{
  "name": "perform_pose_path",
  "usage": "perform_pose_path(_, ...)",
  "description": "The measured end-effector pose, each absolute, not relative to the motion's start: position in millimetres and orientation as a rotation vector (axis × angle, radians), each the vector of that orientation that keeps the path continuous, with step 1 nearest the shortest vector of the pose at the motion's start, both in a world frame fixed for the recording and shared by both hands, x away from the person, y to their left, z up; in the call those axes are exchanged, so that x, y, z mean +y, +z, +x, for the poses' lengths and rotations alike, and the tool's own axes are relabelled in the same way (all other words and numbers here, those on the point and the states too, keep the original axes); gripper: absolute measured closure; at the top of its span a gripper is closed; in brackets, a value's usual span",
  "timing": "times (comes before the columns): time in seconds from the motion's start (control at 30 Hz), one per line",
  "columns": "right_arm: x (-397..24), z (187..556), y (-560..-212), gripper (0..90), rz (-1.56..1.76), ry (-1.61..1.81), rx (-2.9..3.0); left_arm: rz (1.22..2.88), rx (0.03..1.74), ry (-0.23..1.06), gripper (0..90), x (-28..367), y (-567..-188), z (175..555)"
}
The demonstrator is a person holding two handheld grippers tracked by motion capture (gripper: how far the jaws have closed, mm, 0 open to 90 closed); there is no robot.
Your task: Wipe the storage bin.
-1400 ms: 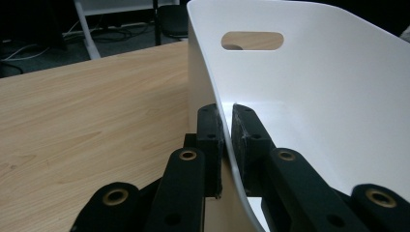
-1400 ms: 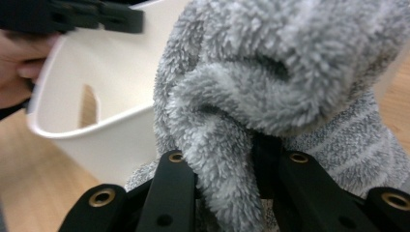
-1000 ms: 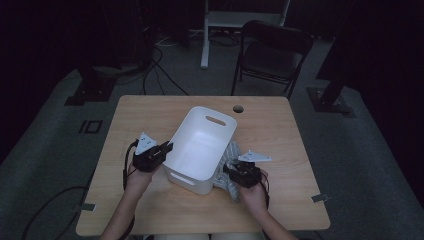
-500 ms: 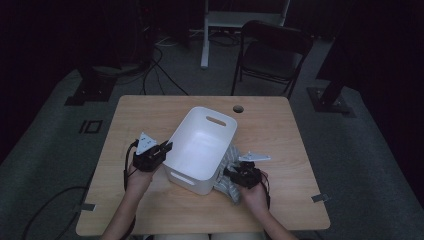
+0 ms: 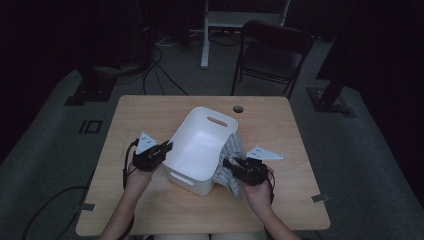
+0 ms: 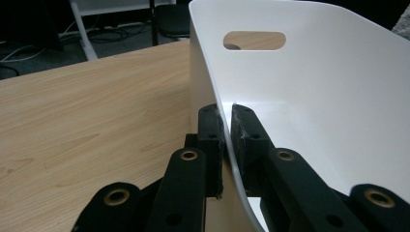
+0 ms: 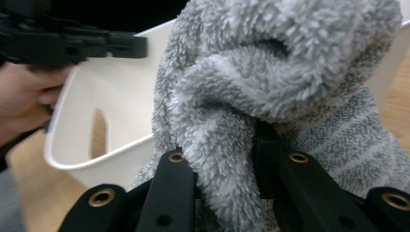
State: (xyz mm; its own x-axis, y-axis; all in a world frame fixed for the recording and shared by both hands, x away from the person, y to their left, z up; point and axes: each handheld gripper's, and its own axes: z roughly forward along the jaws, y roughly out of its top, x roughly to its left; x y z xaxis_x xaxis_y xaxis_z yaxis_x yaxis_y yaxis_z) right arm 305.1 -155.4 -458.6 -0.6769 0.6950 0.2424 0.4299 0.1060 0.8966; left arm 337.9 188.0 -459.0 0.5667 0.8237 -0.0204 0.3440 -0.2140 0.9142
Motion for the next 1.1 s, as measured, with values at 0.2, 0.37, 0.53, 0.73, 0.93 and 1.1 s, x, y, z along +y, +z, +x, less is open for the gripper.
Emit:
perform_pose_path(0.2, -154, 311, -466, 76.0, 1.139, 1.537, 2.112, 1.815, 0.946, 0.615, 82.9, 185, -458, 337)
perform_pose_path(0.37, -156, 322, -483, 76.0, 1.231, 1.48, 2.144, 1.814, 0.945, 0.602, 82.7, 185, -458, 338)
perform_pose_path(0.53, -158, 331, -498, 76.1, 1.292, 1.454, 2.167, 1.813, 0.946, 0.6, 82.5, 185, -458, 338)
perform_pose_path(0.73, -159, 343, -522, 76.1, 1.358, 1.366, 2.222, 1.808, 0.95, 0.602, 82.5, 185, -459, 338)
perform_pose_path(0.93, -160, 348, -534, 76.2, 1.4, 1.358, 2.251, 1.796, 0.965, 0.605, 82.2, 185, -459, 338)
perform_pose_path(1.1, -158, 341, -526, 76.3, 1.356, 1.357, 2.22, 1.785, 0.977, 0.615, 82.3, 184, -460, 337)
